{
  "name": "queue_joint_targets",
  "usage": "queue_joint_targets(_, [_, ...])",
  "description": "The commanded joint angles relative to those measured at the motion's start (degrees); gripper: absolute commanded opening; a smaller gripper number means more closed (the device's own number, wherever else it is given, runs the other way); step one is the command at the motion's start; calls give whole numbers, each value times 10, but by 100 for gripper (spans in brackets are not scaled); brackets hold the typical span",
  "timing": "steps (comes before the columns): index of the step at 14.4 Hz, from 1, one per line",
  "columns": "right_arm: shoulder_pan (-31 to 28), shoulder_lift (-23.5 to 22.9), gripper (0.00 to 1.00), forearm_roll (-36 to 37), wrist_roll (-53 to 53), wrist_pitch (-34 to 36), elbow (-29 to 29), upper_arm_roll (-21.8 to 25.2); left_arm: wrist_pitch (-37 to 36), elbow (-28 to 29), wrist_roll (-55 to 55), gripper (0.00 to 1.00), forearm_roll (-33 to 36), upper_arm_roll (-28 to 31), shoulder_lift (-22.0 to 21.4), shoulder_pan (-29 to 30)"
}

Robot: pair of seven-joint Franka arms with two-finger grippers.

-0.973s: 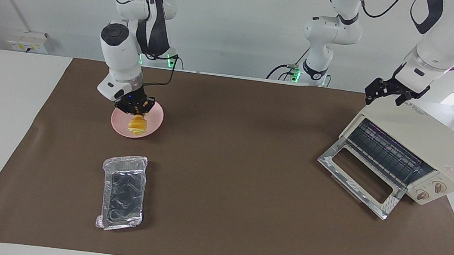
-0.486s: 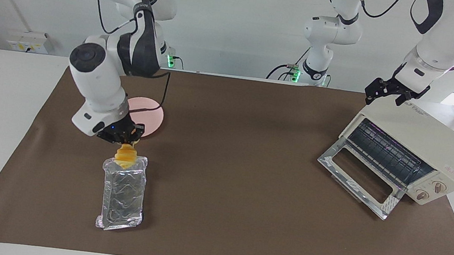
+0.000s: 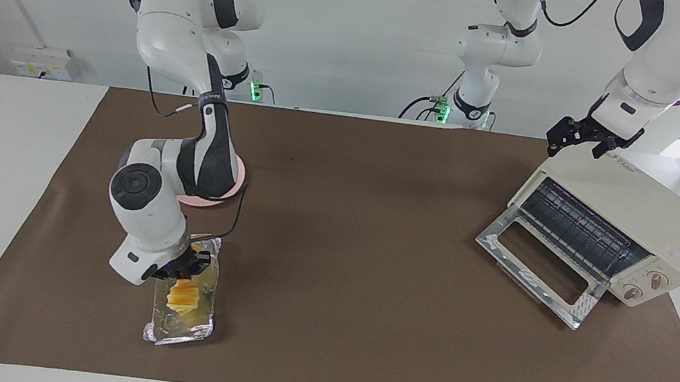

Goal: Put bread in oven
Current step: 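Lower the bread into the foil tray and open the right gripper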

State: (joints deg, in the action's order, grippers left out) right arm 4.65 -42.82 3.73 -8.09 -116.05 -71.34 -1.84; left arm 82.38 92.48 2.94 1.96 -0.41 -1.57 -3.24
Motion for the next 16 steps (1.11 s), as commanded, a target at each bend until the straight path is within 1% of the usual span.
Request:
queue_joint_targets(1, [-11, 1, 0, -9, -11, -29, -10, -6, -5, 7, -7, 100, -8, -2, -11, 7])
queue_joint_targets(2, [-12, 5, 82, -15, -6, -24, -11, -6, -5, 7, -7, 100, -7, -2, -11, 7])
queue_joint_targets(3, [-12, 10, 100, -15, -6, -16, -10, -5, -5, 7, -7, 100, -8, -2, -11, 7])
queue_joint_targets(4, [-12, 18, 100, -15, -6, 4, -7, -5, -5, 7, -7, 100, -7, -2, -11, 7])
queue_joint_targets(6, [-13, 18, 100, -13, -6, 42, 6, -4, -5, 7, -7, 100, -8, -2, -11, 7])
queue_joint_targets(8, [-17, 17, 100, -12, -10, 50, 17, -3, -5, 7, -7, 100, -7, -2, -11, 7])
queue_joint_targets(9, [-31, 17, 100, -11, -17, 52, 23, -4, -5, 7, -7, 100, -8, -2, -11, 7])
queue_joint_targets(11, [-39, 14, 100, -5, -53, 44, 25, -4, -5, 7, -7, 100, -8, -2, -11, 7])
queue_joint_targets(12, [-39, 14, 100, -3, -61, 38, 24, -4, -5, 7, -7, 100, -8, -2, -11, 7])
queue_joint_targets(13, [-39, 14, 100, 0, -66, 17, 19, -3, -5, 7, -7, 100, -8, -2, -11, 7])
queue_joint_targets(14, [-41, 15, 98, 9, -71, -13, 10, -3, -5, 7, -7, 100, -8, -2, -11, 7])
queue_joint_targets(15, [-46, 17, 93, 15, -75, -42, -20, -3, -5, 7, -7, 100, -8, -2, -11, 7])
queue_joint_targets(16, [-46, 23, 85, 17, -79, -77, -50, -2, -5, 7, -7, 100, -8, -2, -11, 7])
